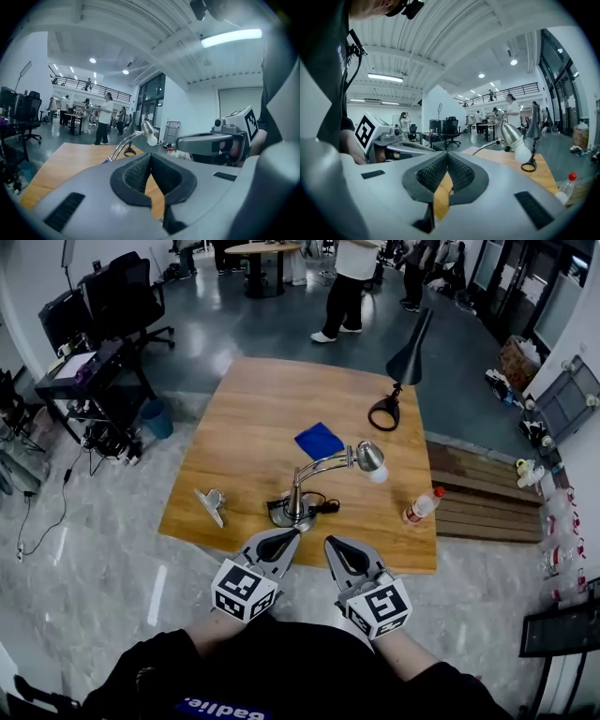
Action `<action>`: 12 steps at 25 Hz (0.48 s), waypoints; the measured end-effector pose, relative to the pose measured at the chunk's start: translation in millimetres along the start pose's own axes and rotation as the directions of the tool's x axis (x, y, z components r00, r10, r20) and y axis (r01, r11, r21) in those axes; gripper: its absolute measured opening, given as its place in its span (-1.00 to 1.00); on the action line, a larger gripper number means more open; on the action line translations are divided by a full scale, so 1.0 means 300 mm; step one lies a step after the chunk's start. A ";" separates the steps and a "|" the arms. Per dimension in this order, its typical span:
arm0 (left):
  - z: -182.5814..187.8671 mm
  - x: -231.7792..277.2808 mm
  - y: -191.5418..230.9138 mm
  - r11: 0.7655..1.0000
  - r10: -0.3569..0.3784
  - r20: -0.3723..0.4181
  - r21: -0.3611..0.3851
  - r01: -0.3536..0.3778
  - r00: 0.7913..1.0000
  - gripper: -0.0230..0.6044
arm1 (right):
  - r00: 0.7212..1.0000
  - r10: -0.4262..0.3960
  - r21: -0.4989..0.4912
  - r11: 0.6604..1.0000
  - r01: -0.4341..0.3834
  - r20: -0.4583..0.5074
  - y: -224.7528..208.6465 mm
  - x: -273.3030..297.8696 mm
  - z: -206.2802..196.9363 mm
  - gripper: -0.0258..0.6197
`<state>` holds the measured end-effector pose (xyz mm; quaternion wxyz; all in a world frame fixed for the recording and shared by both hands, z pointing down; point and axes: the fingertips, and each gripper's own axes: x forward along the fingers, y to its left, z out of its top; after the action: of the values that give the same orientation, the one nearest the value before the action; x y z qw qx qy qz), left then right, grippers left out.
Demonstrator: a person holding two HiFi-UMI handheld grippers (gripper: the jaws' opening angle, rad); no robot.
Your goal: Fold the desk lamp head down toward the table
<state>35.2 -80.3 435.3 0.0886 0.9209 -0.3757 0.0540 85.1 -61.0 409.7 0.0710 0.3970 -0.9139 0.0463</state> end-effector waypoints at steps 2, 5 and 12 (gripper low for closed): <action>-0.006 0.027 0.064 0.999 -0.030 -0.011 0.011 0.030 0.999 -0.90 | 1.000 -0.027 -0.006 1.000 0.027 -0.014 -0.017 0.061 0.003 -0.91; -0.013 0.063 0.156 0.996 -0.084 -0.030 0.017 0.085 0.996 -0.90 | 0.996 -0.075 -0.013 0.997 0.075 -0.037 -0.045 0.153 0.012 -0.90; -0.051 0.127 0.279 0.983 -0.183 -0.076 0.019 0.185 0.980 -0.90 | 0.984 -0.159 -0.045 0.987 0.156 -0.077 -0.090 0.277 0.019 -0.90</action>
<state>3.1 -161.8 466.9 0.0949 0.9502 -0.2846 0.0846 48.3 -140.0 418.6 0.1191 0.4643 -0.8768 0.0386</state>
